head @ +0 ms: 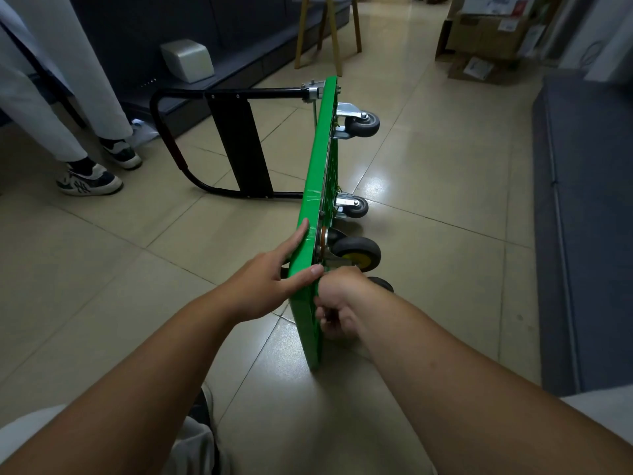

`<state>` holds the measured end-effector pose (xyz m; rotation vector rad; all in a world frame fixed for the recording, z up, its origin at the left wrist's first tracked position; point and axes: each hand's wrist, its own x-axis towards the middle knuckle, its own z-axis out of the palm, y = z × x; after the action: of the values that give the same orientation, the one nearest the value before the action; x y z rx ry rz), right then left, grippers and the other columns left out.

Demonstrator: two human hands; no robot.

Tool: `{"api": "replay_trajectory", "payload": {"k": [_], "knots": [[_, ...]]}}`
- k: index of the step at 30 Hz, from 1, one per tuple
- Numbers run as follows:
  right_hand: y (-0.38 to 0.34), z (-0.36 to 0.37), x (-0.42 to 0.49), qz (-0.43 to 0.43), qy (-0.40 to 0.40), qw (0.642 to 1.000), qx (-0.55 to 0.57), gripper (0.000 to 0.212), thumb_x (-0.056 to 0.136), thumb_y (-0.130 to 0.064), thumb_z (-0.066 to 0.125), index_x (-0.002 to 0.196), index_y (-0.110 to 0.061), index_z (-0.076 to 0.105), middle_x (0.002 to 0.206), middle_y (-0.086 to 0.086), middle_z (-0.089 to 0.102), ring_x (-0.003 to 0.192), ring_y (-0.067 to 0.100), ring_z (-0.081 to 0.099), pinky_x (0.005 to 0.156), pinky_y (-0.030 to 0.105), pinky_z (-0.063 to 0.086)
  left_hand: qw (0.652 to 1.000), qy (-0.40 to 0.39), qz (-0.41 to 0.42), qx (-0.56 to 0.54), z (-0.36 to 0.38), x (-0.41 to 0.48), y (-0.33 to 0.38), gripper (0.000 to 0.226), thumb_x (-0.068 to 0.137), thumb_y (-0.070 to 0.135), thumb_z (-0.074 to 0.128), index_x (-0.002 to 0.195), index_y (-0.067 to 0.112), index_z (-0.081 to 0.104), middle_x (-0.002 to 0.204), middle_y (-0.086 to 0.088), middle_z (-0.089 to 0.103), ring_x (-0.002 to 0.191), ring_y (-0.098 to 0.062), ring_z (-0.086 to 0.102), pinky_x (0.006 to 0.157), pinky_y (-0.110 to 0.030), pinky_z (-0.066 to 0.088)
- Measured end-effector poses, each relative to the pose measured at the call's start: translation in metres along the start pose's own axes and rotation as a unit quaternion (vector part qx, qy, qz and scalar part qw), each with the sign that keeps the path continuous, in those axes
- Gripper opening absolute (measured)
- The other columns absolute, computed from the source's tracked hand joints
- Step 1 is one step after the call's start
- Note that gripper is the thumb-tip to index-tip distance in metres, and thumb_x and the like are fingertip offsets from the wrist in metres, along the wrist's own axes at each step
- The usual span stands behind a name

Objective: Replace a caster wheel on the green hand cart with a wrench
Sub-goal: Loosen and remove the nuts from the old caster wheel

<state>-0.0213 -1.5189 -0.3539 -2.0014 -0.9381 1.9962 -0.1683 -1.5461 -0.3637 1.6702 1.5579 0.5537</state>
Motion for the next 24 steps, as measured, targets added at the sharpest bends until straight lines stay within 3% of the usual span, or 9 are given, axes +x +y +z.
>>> {"api": "replay_trajectory", "payload": {"k": [2,4,5,8,11,14,16,20,24], "knots": [[-0.001,0.009,0.0,-0.067,0.033,0.997,0.0,0.013,0.101,-0.013,0.044,0.094,-0.007,0.053,0.075,0.005,0.042,0.062,0.019,0.046,0.058,0.034,0.05,1.0,0.0,-0.003,0.008,0.001,0.0,0.001,0.086,0.087,0.075,0.05,0.155,0.06,-0.001,0.163,0.004,0.036,0.133,-0.013,0.048,0.109,-0.04,0.049],[0.005,0.017,0.004,-0.135,0.082,0.987,0.008,0.023,0.101,-0.015,0.045,0.116,-0.001,0.056,0.078,0.004,0.043,0.081,0.024,0.052,0.083,0.041,0.053,1.0,-0.003,-0.008,0.016,0.001,-0.001,0.003,0.089,0.084,0.072,0.049,0.156,0.057,-0.002,0.164,0.003,0.032,0.136,-0.016,0.047,0.111,-0.04,0.048],[0.008,0.019,0.006,-0.132,0.096,0.986,0.018,0.028,0.103,-0.016,0.042,0.122,-0.001,0.056,0.082,0.005,0.047,0.088,0.025,0.052,0.086,0.039,0.051,1.0,-0.002,-0.008,0.019,0.001,-0.001,0.004,0.09,0.084,0.072,0.049,0.156,0.057,-0.003,0.165,0.003,0.032,0.138,-0.018,0.047,0.112,-0.041,0.047],[0.009,0.021,0.004,-0.108,0.101,0.989,0.015,0.03,0.105,-0.017,0.039,0.127,-0.005,0.055,0.106,0.011,0.06,0.096,0.024,0.056,0.072,0.031,0.042,1.0,0.0,-0.007,0.016,-0.001,-0.003,0.003,0.087,0.085,0.072,0.048,0.155,0.059,-0.003,0.164,0.003,0.034,0.138,-0.019,0.048,0.113,-0.041,0.045],[0.012,0.014,0.003,-0.152,0.095,0.984,-0.022,0.027,0.104,-0.015,0.043,0.124,-0.007,0.06,0.101,0.008,0.062,0.088,0.022,0.06,0.065,0.028,0.044,1.0,-0.004,-0.009,0.015,-0.001,-0.002,0.002,0.086,0.086,0.072,0.048,0.155,0.059,-0.002,0.163,0.003,0.036,0.134,-0.02,0.052,0.111,-0.042,0.048],[0.014,0.007,0.004,-0.187,0.086,0.976,-0.072,0.028,0.104,-0.011,0.041,0.121,-0.006,0.063,0.107,0.011,0.067,0.098,0.026,0.064,0.082,0.036,0.056,1.0,-0.001,-0.004,0.01,-0.001,-0.001,0.0,0.084,0.088,0.075,0.048,0.154,0.061,-0.001,0.162,0.003,0.037,0.132,-0.02,0.054,0.109,-0.042,0.05],[0.017,0.005,0.005,-0.196,0.081,0.972,-0.1,0.029,0.105,-0.008,0.039,0.123,-0.004,0.061,0.11,0.011,0.066,0.103,0.025,0.064,0.094,0.037,0.054,1.0,-0.003,-0.003,0.006,-0.001,-0.001,-0.001,0.085,0.087,0.08,0.049,0.153,0.063,-0.001,0.161,0.004,0.038,0.132,-0.019,0.055,0.107,-0.043,0.051],[0.029,0.005,0.011,-0.239,0.102,0.961,-0.092,0.028,0.105,-0.013,0.04,0.113,-0.008,0.066,0.093,0.006,0.064,0.073,0.01,0.054,0.071,0.028,0.047,1.0,-0.006,-0.002,-0.006,-0.002,-0.002,-0.001,0.085,0.086,0.078,0.05,0.153,0.063,0.0,0.162,0.002,0.036,0.129,-0.02,0.056,0.104,-0.044,0.054],[0.04,0.005,0.015,-0.279,0.108,0.949,-0.099,0.03,0.106,-0.017,0.038,0.107,-0.008,0.067,0.096,0.008,0.066,0.073,0.01,0.052,0.059,0.023,0.038,1.0,-0.001,-0.005,-0.013,-0.002,-0.003,0.002,0.087,0.085,0.07,0.052,0.155,0.059,0.002,0.164,0.003,0.033,0.131,-0.02,0.055,0.103,-0.043,0.055]]}}
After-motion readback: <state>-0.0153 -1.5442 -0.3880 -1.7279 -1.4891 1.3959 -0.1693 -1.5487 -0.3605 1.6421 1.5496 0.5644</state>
